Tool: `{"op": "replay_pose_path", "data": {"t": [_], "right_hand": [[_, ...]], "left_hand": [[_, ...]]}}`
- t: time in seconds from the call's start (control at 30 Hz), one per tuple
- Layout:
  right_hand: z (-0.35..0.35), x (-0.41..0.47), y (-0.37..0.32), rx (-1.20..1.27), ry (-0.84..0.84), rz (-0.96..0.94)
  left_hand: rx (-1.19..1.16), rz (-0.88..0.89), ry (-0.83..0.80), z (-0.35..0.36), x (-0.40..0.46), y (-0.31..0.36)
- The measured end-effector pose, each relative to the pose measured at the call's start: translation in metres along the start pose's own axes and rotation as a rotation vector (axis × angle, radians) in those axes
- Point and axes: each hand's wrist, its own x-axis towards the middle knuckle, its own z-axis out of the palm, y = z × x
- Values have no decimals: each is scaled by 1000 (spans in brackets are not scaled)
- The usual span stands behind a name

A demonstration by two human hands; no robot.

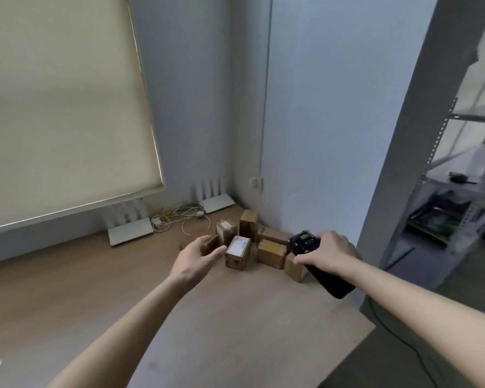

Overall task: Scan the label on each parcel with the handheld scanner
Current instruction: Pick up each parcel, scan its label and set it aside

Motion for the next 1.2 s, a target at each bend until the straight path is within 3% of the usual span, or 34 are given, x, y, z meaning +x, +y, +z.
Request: {"op": "replay_pose_path", "data": {"t": [0.27, 0.5, 0.8, 1.2], "right_hand": [[17, 96, 49, 6, 61, 199], [64, 171, 111, 3, 14, 333], [141, 302, 179, 12, -76, 245], [219, 434, 211, 102, -222, 112]], "left_hand": [[-5, 50, -192, 99, 127, -1], [39, 2, -348, 199, 192, -18], [38, -138, -394, 321, 258, -49], [-189, -368, -388, 443, 295, -97]]}}
